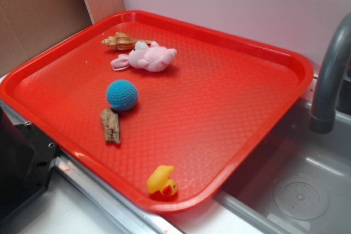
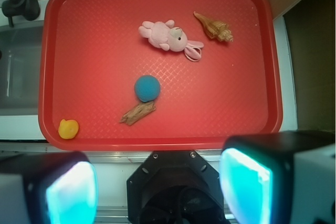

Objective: Grab the shell.

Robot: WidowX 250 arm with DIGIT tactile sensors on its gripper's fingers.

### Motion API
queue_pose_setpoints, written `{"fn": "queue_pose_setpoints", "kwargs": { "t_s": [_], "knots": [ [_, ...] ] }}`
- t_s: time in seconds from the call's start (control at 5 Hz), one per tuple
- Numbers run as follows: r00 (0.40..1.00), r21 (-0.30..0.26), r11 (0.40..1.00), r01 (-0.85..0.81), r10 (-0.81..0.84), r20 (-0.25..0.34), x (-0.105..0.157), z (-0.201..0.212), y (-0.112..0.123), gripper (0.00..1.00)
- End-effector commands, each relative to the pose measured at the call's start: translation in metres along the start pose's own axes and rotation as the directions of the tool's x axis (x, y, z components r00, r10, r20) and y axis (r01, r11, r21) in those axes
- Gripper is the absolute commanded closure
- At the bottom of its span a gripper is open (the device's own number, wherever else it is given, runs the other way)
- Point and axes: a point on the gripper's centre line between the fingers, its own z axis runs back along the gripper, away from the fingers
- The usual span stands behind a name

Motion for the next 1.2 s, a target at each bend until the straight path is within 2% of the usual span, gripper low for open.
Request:
{"fn": "queue_pose_setpoints", "kwargs": {
  "t_s": [0.0,0.2,0.4,0.6,1.0],
  "knots": [
    [1.0,0.0,1.0,0.0,0.0,0.0,0.0,0.0,0.0,0.0],
    [0.973,0.097,0.974,0.206,-0.215,0.083,0.042,-0.054,0.043,0.0],
    [0.954,0.115,0.95,0.291,-0.297,0.041,0.07,-0.105,0.074,0.0],
    [0.957,0.188,0.938,0.29,-0.289,-0.036,0.098,-0.14,0.103,0.0],
    [0.924,0.144,0.913,0.382,-0.377,-0.058,0.135,-0.204,0.133,0.0]
  ]
}}
